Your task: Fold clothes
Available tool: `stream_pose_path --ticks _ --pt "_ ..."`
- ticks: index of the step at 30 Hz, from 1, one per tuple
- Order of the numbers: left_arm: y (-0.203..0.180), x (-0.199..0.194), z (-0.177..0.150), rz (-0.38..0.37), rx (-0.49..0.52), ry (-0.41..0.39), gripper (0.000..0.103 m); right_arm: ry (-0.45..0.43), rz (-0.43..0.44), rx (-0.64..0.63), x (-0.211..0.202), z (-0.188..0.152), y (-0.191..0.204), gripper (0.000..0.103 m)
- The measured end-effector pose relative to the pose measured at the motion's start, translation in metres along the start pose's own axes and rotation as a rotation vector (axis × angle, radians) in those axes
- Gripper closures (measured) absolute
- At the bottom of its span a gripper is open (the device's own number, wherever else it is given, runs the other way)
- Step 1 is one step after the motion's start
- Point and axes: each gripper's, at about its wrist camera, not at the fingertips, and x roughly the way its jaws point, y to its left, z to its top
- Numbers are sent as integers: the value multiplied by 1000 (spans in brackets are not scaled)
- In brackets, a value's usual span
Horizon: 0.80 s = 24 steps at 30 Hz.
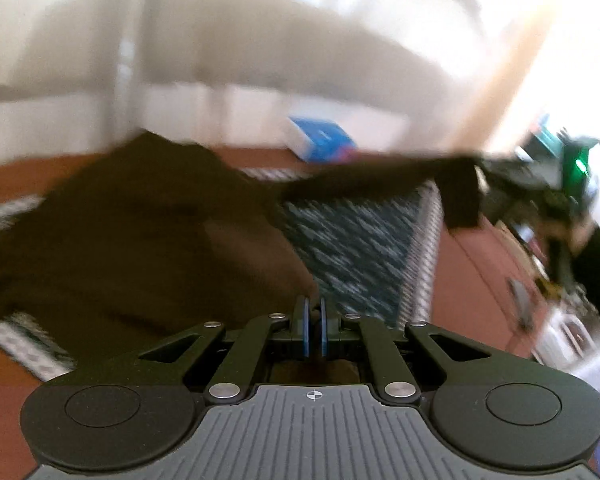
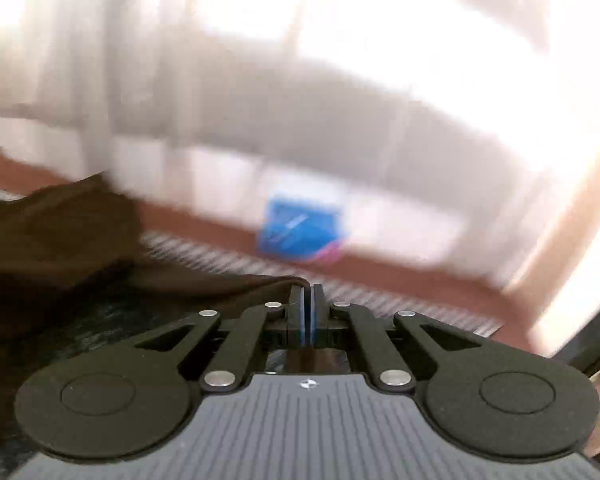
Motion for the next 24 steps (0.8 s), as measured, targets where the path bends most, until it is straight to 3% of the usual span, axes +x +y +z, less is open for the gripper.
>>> stream_pose_path --ticks 3,6,9,15,18,21,23,24 --pt "-27 43 -15 -54 -19 99 102 26 -34 -87 16 -19 -9 100" --pt "-55 89 -35 -43 1 206 102 142 -7 -105 54 -69 -22 100" --pt "-73 122 -49 -15 -1 303 102 245 107 -133 77 -122 -25 100" --pt "-78 162 -61 78 -26 440 95 316 361 -196 75 -165 -27 99" --pt "-79 149 -43 93 -25 401 77 365 484 -199 80 -175 -32 98" --pt "-81 136 -25 109 -24 362 70 367 628 -101 79 -169 -53 77" --pt "-81 128 -13 119 -24 336 55 324 671 -30 77 -160 -70 49" --pt "-82 123 -7 124 -23 323 48 297 678 5 80 -151 -76 47"
